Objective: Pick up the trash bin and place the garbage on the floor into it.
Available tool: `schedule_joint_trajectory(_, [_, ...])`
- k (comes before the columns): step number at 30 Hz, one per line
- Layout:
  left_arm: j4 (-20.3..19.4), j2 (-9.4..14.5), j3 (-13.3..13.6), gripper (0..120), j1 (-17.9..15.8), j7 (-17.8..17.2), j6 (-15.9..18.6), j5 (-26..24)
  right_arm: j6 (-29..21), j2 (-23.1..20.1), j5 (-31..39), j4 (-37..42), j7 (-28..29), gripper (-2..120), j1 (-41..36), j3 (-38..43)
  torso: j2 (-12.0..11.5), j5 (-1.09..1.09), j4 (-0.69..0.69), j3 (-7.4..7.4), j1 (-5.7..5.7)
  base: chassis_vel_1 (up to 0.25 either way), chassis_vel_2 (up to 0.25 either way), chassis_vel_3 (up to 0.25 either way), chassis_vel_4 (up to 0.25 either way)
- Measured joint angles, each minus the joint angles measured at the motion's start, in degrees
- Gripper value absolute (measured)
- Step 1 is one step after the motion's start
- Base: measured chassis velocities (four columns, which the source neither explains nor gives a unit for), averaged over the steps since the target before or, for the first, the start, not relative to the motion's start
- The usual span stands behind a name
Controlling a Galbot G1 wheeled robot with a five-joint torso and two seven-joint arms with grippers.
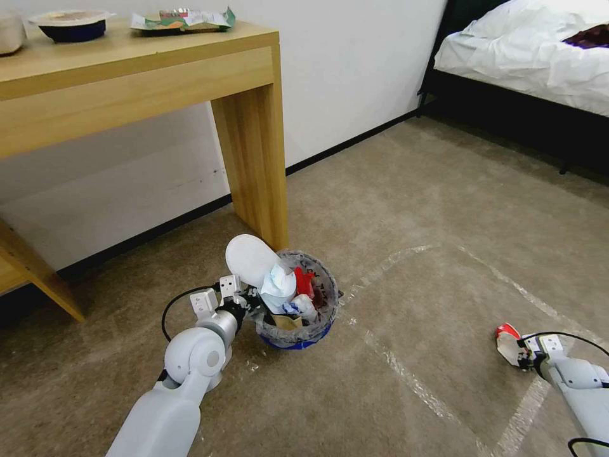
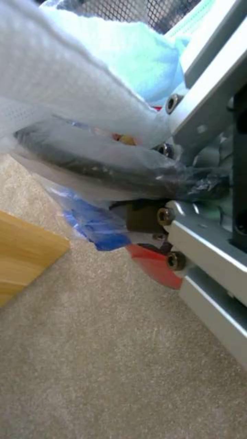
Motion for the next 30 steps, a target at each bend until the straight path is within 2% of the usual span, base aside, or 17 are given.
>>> schedule_joint_trajectory(12, [-0.7, 0.0, 0.4, 1, 0.4, 0.0, 0.0, 0.5, -0.1, -2.2, 3.3, 6.2, 0.8, 0, -5.2, 2.9, 0.0, 0.01, 0.00, 0.00, 0.00, 0.000, 0.000, 0.000, 0.000])
schedule_joint_trajectory(20, [-1.8, 0.6, 1.2, 1, 0.4, 0.0, 0.9, -0.1, -1.1, -5.7, 8.0, 17.2, 0.9, 0, -11.3, 6.2, 0.0, 0.00, 0.00, 0.00, 0.00, 0.000, 0.000, 0.000, 0.000])
schedule_joint_trajectory(22, [-2.0, 1.0, 1.6, 1, 0.4, 0.0, 1.3, -0.9, -0.3, -7.1, 10.8, 21.7, 0.7, 0, -13.9, 7.7, 0.0, 0.00, -0.01, 0.00, 0.00, 0.000, 0.000, 0.000, 0.000])
schedule_joint_trajectory(26, [-2.0, 1.2, 1.9, 1, 0.4, 0.0, 1.5, -1.2, 0.7, -7.8, 12.5, 24.2, 0.5, 0, -15.1, 8.6, 0.0, 0.00, -0.01, 0.00, 0.00, 0.000, 0.000, 0.000, 0.000])
schedule_joint_trajectory(30, [-2.1, 1.6, 2.8, 1, -0.2, -0.2, 2.1, -2.7, 3.2, -9.9, 17.2, 30.0, -0.9, 0, -17.3, 10.8, 0.0, 0.00, 0.00, 0.00, 0.00, 0.000, 0.000, 0.000, 0.000])
